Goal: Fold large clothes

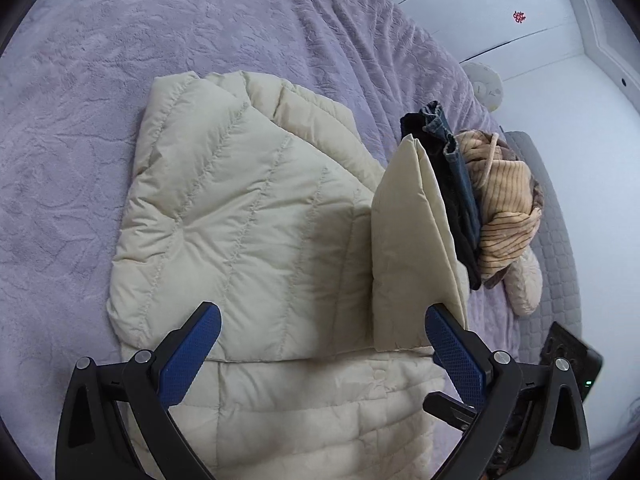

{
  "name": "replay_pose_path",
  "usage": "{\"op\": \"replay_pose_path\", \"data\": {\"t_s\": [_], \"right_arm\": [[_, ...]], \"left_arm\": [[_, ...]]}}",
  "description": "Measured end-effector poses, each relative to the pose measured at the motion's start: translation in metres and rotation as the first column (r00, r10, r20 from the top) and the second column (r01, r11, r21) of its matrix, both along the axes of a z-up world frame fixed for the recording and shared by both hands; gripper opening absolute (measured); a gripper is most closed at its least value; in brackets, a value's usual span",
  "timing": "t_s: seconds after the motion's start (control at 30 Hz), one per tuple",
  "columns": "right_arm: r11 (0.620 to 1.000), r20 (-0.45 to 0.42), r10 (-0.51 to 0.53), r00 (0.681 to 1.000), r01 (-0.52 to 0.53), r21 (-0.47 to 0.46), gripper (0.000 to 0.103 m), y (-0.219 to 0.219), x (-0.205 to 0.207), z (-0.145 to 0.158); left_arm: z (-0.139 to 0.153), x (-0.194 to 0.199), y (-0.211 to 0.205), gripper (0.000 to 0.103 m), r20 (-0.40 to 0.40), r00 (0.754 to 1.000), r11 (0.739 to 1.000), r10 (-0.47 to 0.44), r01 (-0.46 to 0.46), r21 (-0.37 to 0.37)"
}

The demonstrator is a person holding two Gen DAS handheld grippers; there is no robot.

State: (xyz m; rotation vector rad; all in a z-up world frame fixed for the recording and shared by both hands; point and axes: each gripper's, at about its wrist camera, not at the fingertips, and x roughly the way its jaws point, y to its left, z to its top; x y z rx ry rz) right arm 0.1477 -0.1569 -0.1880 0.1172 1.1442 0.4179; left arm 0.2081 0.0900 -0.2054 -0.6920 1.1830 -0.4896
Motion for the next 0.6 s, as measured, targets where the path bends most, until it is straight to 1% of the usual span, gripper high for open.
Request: {"op": "replay_pose_path", "data": {"t_s": [0.03, 0.07, 0.1, 0.13, 0.2, 0.3, 0.43, 0.47, 0.5, 0.53, 0.57, 0.6], "right_arm": [[1.0, -0.01, -0.022, 1.0, 0.022, 0.008, 0.079, -0.007, -0.001, 0.0], [0.999, -0.017, -0.043, 0.999, 0.043, 0.016, 0.079, -0.014, -0.003, -0.001], [0.998, -0.022, -0.063, 0.998, 0.063, 0.024, 0.079, -0.022, -0.005, 0.0], [0.996, -0.026, -0.08, 0.996, 0.081, 0.032, 0.079, -0.027, -0.007, 0.0], [0.993, -0.035, -0.112, 0.993, 0.113, 0.045, 0.079, -0.039, -0.011, 0.0], [0.987, -0.052, -0.15, 0.987, 0.153, 0.055, 0.079, -0.051, -0.015, -0.003], [0.977, -0.074, -0.193, 0.978, 0.199, 0.074, 0.079, -0.065, -0.017, -0.007], [0.975, -0.076, -0.203, 0.976, 0.208, 0.077, 0.079, -0.068, -0.018, -0.007], [0.973, -0.075, -0.212, 0.974, 0.218, 0.077, 0.079, -0.072, -0.018, -0.007], [0.971, -0.073, -0.223, 0.972, 0.228, 0.076, 0.079, -0.076, -0.018, -0.007], [0.968, -0.072, -0.233, 0.97, 0.238, 0.074, 0.079, -0.079, -0.017, -0.007], [0.966, -0.073, -0.242, 0.968, 0.247, 0.075, 0.079, -0.084, -0.017, -0.008]], "left_arm": [[0.001, -0.002, 0.004, 0.102, -0.001, 1.0, 0.999, 0.008, -0.008, -0.044], [0.002, -0.003, 0.007, 0.102, 0.0, 1.0, 0.997, 0.017, -0.017, -0.07], [0.003, -0.005, 0.011, 0.102, 0.002, 1.0, 0.997, 0.023, -0.023, -0.076], [0.003, -0.005, 0.012, 0.102, 0.003, 1.0, 0.998, 0.023, -0.023, -0.062], [0.001, 0.001, 0.009, 0.102, -0.007, 1.0, 1.0, 0.004, -0.004, -0.007], [-0.007, 0.011, -0.004, 0.102, -0.022, 0.999, 0.999, -0.036, 0.037, 0.011], [-0.014, 0.017, -0.022, 0.102, -0.031, 0.997, 0.992, -0.065, 0.068, 0.102], [-0.014, 0.018, -0.027, 0.1, -0.029, 0.997, 0.99, -0.071, 0.074, 0.119], [-0.014, 0.018, -0.032, 0.095, -0.025, 0.997, 0.988, -0.08, 0.082, 0.133], [-0.013, 0.018, -0.038, 0.08, -0.027, 0.995, 0.984, -0.097, 0.1, 0.148], [-0.013, 0.018, -0.042, 0.067, -0.034, 0.993, 0.98, -0.114, 0.118, 0.162], [-0.014, 0.018, -0.046, 0.061, -0.04, 0.991, 0.976, -0.126, 0.131, 0.174]]}}
